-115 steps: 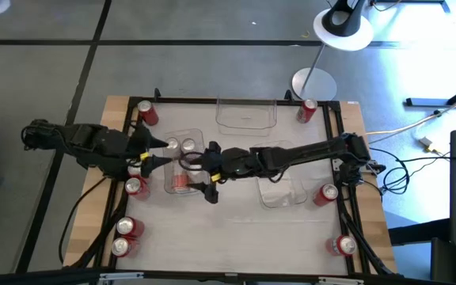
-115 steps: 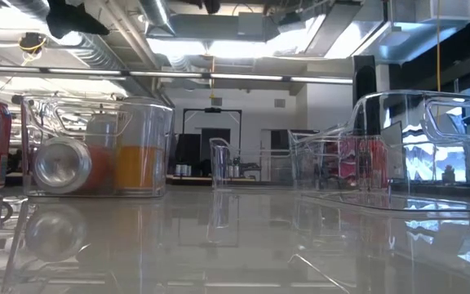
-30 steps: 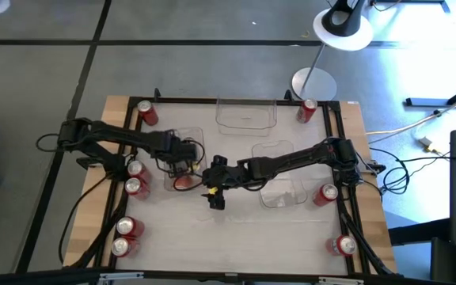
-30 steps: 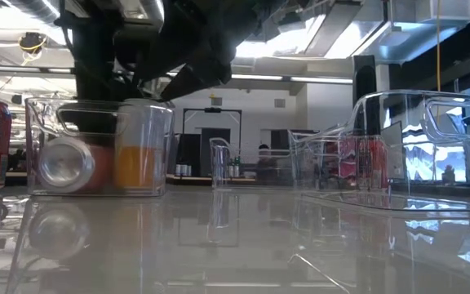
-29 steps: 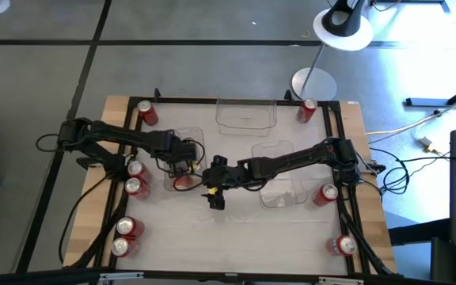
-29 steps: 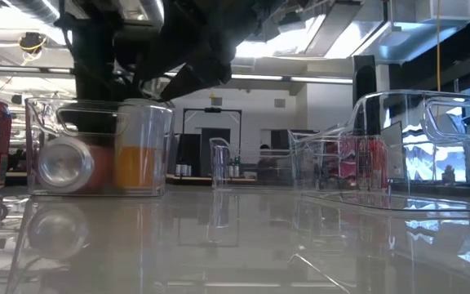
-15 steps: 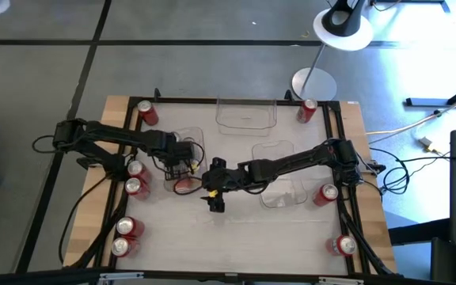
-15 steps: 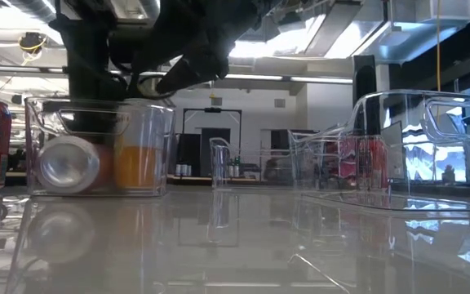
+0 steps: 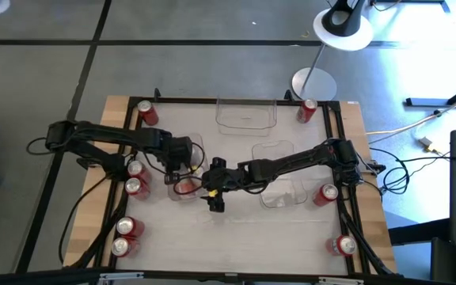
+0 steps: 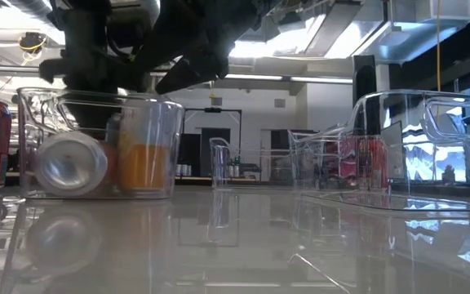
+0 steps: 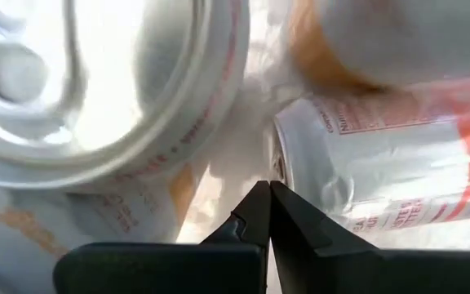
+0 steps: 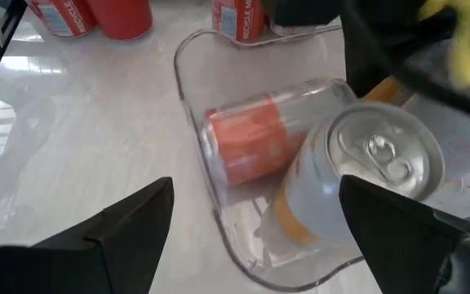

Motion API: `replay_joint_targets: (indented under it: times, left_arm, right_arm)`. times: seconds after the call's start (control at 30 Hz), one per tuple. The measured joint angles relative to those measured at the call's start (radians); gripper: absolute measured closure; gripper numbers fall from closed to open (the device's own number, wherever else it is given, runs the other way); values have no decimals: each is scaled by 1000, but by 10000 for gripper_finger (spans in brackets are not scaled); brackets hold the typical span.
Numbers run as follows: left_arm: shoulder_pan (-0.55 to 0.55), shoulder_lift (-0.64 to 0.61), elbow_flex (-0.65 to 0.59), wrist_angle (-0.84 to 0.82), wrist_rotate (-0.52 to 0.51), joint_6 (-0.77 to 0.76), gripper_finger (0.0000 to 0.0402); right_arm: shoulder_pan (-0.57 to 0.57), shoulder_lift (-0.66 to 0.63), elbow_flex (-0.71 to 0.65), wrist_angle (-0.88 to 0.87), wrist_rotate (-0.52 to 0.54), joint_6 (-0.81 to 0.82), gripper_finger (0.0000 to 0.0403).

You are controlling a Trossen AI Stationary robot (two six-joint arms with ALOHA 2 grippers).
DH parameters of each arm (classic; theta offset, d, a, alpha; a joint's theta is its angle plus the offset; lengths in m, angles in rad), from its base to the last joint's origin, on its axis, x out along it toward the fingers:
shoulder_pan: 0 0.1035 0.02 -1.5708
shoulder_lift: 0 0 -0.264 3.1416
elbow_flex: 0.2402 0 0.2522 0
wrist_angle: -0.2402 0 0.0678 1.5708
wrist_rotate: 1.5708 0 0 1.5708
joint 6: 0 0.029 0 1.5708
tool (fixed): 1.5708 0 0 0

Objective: Sort soda cans
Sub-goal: Put the orange white soda can into the left transparent bin

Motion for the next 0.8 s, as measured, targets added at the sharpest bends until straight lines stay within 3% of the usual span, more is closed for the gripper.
replay_joint_targets:
  times: [0.43, 0.8]
  left_arm:
    - [-1, -34, 2, 85, 203, -35, 401]
    - [-63, -33, 2, 183, 296, -89, 400]
  right_arm:
    - [0, 0, 1, -9, 0, -1, 56]
    - [0, 0, 1, -15, 58, -1, 56]
